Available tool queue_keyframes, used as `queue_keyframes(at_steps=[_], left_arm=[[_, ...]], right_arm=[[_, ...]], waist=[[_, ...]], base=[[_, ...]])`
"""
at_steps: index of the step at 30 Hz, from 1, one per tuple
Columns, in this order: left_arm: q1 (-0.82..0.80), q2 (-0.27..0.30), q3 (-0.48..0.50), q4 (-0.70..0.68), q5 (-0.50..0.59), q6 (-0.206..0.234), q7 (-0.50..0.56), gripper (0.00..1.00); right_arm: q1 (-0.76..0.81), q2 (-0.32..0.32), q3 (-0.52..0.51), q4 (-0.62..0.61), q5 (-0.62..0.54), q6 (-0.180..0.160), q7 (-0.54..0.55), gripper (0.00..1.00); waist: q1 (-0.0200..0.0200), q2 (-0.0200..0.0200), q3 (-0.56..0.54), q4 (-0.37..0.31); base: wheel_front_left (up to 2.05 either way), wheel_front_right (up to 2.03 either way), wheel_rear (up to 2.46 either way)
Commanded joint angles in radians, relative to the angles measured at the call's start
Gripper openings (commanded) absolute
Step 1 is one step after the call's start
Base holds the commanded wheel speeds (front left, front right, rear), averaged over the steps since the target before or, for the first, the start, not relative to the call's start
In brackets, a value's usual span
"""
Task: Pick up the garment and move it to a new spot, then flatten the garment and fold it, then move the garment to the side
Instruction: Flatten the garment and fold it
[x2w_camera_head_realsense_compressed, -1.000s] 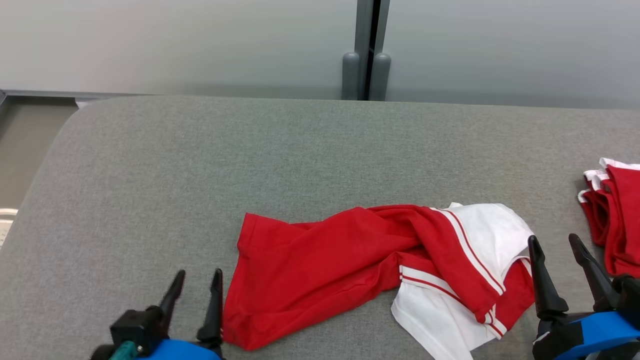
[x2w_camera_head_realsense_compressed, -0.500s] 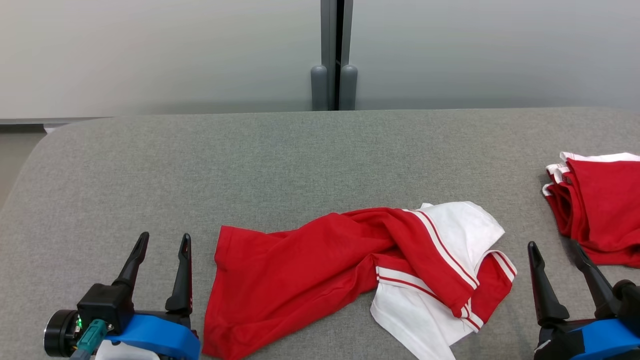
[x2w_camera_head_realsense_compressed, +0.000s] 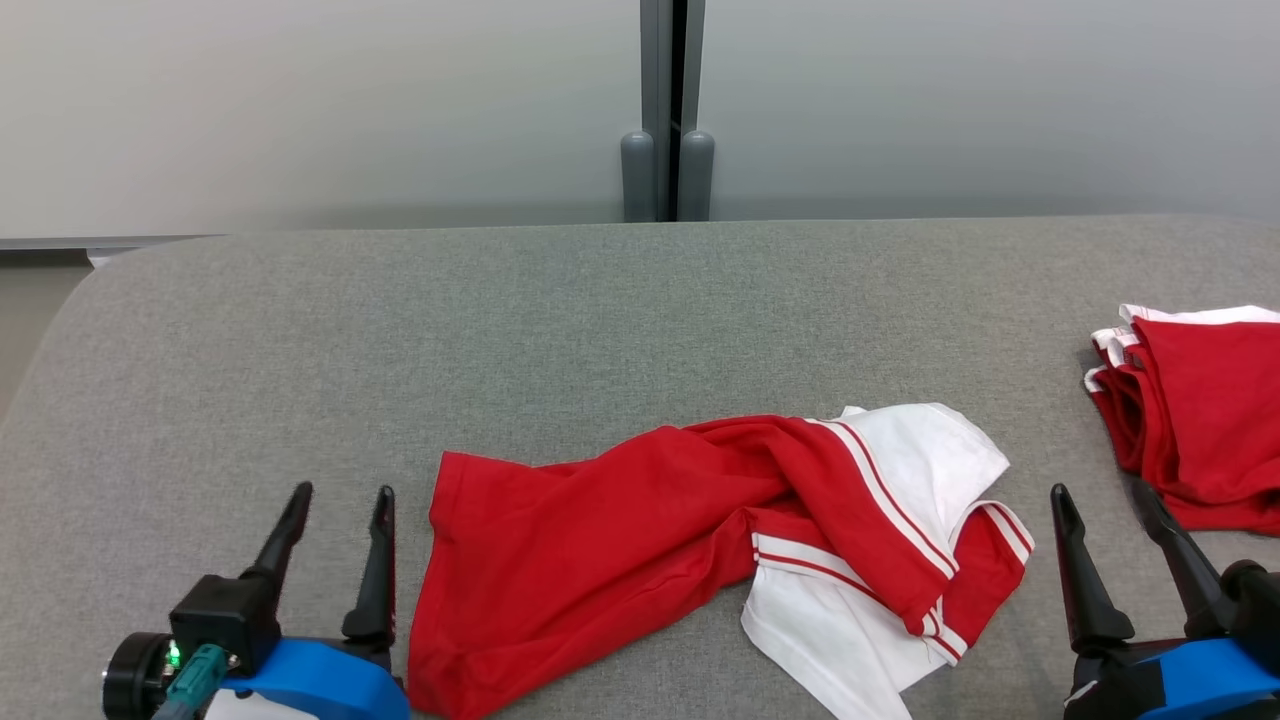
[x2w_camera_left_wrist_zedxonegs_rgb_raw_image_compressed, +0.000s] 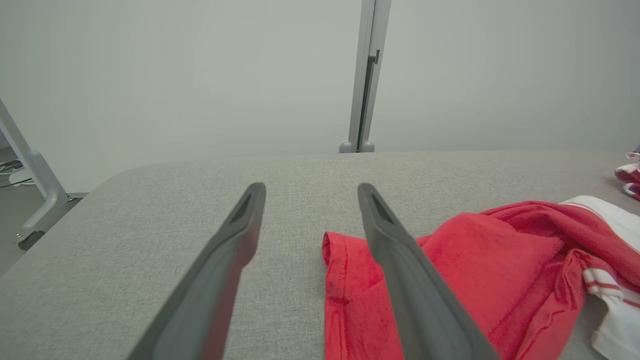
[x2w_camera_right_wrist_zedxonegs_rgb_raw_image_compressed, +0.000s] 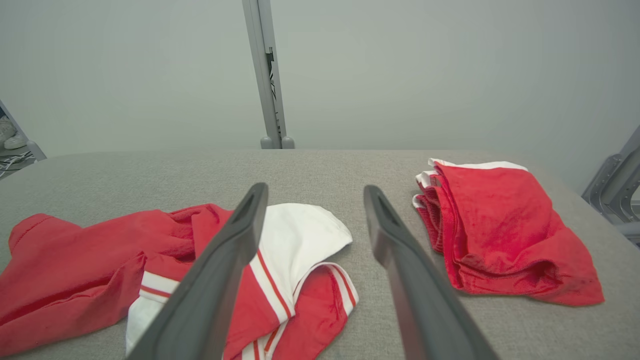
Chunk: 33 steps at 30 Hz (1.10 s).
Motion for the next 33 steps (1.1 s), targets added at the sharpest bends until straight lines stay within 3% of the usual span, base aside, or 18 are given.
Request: queue_keyframes(at_steps=[1, 11, 19, 20, 21, 27, 33], left_arm=[[0.005, 0.005, -0.009, -0.005, -0.002, -0.006, 0.013, 1.0], [0.12, 0.008, -0.111, -0.014, -0.062, -0.04, 0.175, 1.0], [0.111, -0.008, -0.132, 0.054, -0.095, -0.061, 0.212, 1.0], [0.105, -0.009, -0.131, 0.062, -0.096, -0.064, 0.211, 0.45], [0.099, -0.01, -0.13, 0.075, -0.098, -0.067, 0.212, 0.0], [0.078, -0.015, -0.126, 0.119, -0.106, -0.078, 0.201, 0.0], [0.059, -0.02, -0.125, 0.132, -0.107, -0.083, 0.192, 0.0]], right_arm=[[0.011, 0.002, 0.001, -0.001, 0.0, 0.0, 0.003, 1.0], [0.044, 0.004, 0.023, 0.02, 0.017, 0.0, 0.007, 1.0], [0.049, 0.005, 0.041, 0.034, 0.03, 0.0, 0.011, 1.0], [0.05, 0.005, 0.043, 0.036, 0.029, 0.0, 0.011, 1.0], [0.053, 0.005, 0.049, 0.04, 0.034, 0.0, 0.013, 1.0], [0.082, 0.005, 0.108, 0.103, 0.072, 0.0, 0.023, 1.0], [0.123, 0.003, 0.219, 0.276, 0.097, 0.0, 0.02, 1.0]], waist=[[0.0, 0.0, 0.001, 0.003], [0.0, 0.0, -0.02, 0.008], [0.0, 0.0, -0.015, 0.007], [0.0, 0.0, -0.013, 0.006], [0.0, 0.0, -0.012, 0.005], [0.0, 0.0, -0.002, -0.001], [0.0, 0.0, 0.018, 0.009]], base=[[0.0, 0.0, 0.0], [0.0, 0.0, 0.0], [0.0, 0.0, 0.0], [0.0, 0.0, 0.0], [0.0, 0.0, 0.0], [0.0, 0.0, 0.0], [0.0, 0.0, 0.0]])
